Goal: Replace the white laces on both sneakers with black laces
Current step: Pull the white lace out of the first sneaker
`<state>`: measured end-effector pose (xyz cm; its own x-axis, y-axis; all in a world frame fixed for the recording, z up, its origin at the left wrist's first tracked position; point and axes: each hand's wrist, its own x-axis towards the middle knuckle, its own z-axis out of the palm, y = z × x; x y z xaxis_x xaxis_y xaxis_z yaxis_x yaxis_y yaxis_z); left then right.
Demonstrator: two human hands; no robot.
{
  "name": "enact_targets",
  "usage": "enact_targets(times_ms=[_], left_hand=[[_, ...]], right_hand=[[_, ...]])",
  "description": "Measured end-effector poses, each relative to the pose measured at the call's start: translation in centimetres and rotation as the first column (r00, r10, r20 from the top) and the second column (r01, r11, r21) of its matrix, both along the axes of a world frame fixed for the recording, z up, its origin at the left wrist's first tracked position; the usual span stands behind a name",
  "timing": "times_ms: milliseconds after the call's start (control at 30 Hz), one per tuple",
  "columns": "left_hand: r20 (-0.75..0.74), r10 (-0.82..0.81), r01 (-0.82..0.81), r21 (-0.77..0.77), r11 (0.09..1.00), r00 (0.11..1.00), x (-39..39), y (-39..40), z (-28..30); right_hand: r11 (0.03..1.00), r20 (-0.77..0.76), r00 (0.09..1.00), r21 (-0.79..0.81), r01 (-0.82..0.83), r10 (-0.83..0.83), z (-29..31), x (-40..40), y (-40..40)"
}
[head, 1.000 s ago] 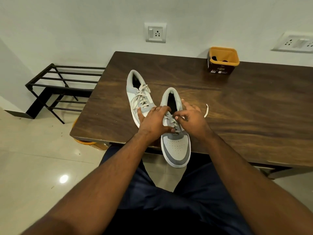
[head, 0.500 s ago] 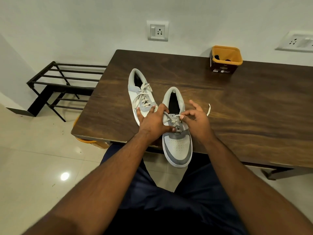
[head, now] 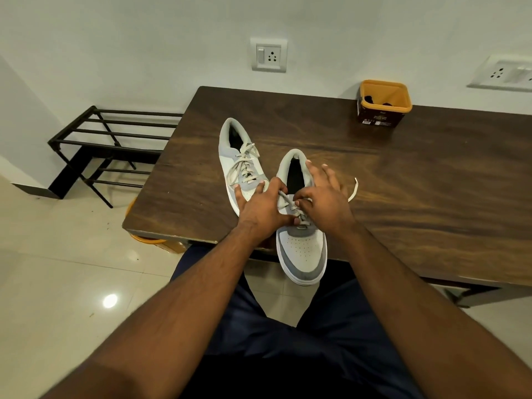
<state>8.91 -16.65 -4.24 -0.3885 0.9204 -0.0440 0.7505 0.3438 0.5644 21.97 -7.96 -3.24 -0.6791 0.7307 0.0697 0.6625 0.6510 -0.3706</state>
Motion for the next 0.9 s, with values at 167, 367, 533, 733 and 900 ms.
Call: enact_targets(times_ms=[167, 367, 533, 733, 900], left_hand=[[0.018, 0.004, -0.004, 0.002, 1.000, 1.000, 0.0, -0.1, -0.1], [0.010, 0.006, -0.006, 0.011, 1.000, 1.000, 0.2, -0.1, -0.1], [0.015, 0.010, -0.010, 0.007, 1.000, 1.000, 0.1, -0.2, -0.1], [0.016, -0.016, 0.016, -0.022, 1.000, 1.000, -0.1, -0.1, 0.1], [0.028, -0.010, 0.010, -0.028, 1.000, 1.000, 0.0, 0.0, 0.0]], right_hand=[[0.935, -0.469, 0.809, -0.155, 0.319, -0.354, -2.0, 1.9, -1.0], [0.986, -0.304, 0.938, -0.017, 0.168, -0.165, -1.3, 2.2, -0.5], [0.997, 0.047, 0.997, 0.046, -0.056, 0.053, -0.1, 0.0, 0.2], [0.825, -0.546, 0.619, -0.386, 0.412, -0.564, -0.7, 1.7, 2.5], [0.929, -0.401, 0.838, -0.145, 0.339, -0.369, -0.2, 2.2, 1.8]])
